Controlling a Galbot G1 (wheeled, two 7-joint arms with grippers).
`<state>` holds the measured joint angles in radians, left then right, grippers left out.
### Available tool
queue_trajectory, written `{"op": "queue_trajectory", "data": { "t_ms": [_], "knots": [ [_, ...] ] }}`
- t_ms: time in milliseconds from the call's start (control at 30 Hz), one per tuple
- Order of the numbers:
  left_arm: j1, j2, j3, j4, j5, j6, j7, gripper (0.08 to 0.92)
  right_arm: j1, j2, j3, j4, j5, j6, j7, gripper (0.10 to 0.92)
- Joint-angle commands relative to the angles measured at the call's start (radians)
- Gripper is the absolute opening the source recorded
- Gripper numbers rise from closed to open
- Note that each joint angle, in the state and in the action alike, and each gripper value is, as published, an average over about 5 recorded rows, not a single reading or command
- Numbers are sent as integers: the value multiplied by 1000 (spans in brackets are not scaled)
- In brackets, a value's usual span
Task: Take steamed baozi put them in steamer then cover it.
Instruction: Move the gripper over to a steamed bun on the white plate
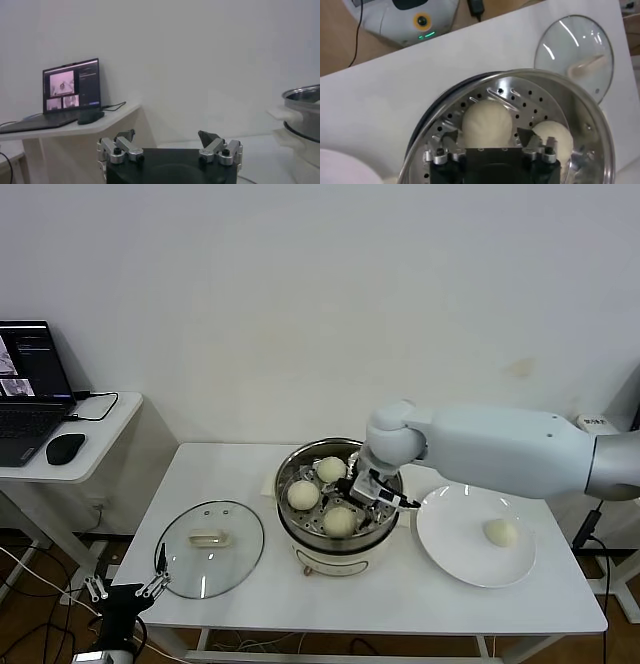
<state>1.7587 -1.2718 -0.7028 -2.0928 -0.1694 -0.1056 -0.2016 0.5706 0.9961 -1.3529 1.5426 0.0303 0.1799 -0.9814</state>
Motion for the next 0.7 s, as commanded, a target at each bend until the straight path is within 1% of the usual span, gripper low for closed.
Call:
{"op": "queue_trajectory", "data": {
  "t_ms": [33, 233, 333, 500, 700],
  "knots": [
    [-4, 10, -2, -3, -1, 2, 0, 823, 38, -86, 86, -4, 73, -124, -7, 821],
    [-9, 21, 2, -8, -2, 1, 1, 823, 56, -212, 135, 10, 160, -377, -42, 823],
    [-12, 28, 6, -8, -3, 1, 1, 823, 39, -302, 157, 34, 179, -467, -44, 823],
    [-14, 39, 12, -8, -3, 2, 2, 823, -53, -460, 222, 39, 115, -469, -57, 823],
    [-19, 50, 16, -3, -3, 3, 2, 823, -232, -574, 348, -31, -22, -404, -70, 823]
  ]
}}
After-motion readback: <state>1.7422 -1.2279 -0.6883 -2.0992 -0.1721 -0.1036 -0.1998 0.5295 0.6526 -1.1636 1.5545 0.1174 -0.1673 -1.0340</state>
